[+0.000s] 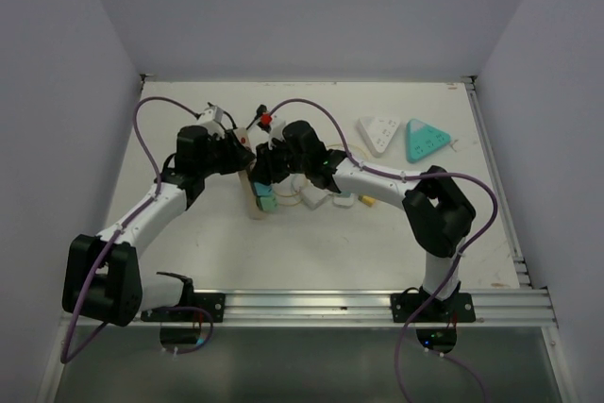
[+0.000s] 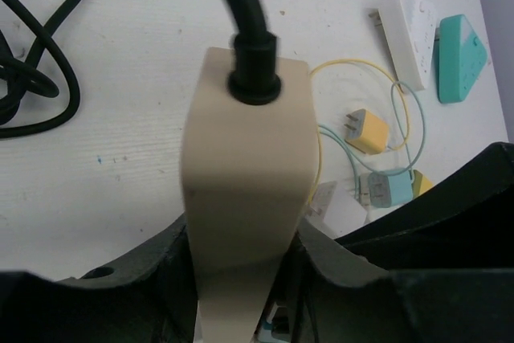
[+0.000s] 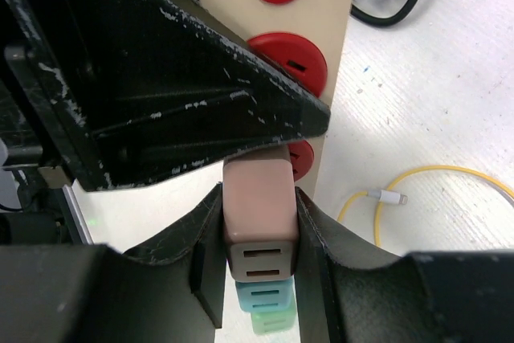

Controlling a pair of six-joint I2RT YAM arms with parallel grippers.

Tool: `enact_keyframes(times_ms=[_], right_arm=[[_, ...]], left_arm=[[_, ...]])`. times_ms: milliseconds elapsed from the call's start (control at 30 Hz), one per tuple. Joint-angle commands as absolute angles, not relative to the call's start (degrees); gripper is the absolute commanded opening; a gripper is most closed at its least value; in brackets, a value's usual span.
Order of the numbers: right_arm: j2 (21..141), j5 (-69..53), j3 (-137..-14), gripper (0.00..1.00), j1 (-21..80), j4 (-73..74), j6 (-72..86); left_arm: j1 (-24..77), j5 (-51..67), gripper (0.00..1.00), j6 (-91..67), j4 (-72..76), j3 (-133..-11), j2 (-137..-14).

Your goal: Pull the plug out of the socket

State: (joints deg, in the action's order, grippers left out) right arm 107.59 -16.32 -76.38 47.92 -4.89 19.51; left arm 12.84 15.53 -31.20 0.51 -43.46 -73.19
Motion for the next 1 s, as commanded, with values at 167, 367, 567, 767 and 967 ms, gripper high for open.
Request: enact_keyframes(times_ms=[167, 367, 567, 767, 967], right_arm=[[102.3, -19.0, -76.6, 0.0, 47.7, -11.0, 20.1], [99.1, -18.5, -75.1, 0.0, 47.7, -6.5, 20.1], [94.3, -17.0, -73.3, 0.0, 47.6, -0.8, 20.3], [88.2, -15.7, -72.7, 0.0, 47.7, 3.2, 19.3], [83.2, -14.5, -70.9, 0.0, 47.6, 4.9, 18.0]], left_arm=[[13.7, 13.5, 0.11, -31.3, 6.6, -42.7, -72.4], [13.7, 7.1, 0.0, -25.1, 2.0, -45.9, -70.8], [13.7, 0.2, 0.0, -21.5, -3.5, -47.7, -69.6], [13.7, -5.6, 0.0, -20.5, -5.7, -48.6, -68.8], [13.7, -11.1, 0.0, -20.1, -8.4, -50.7, -69.1]])
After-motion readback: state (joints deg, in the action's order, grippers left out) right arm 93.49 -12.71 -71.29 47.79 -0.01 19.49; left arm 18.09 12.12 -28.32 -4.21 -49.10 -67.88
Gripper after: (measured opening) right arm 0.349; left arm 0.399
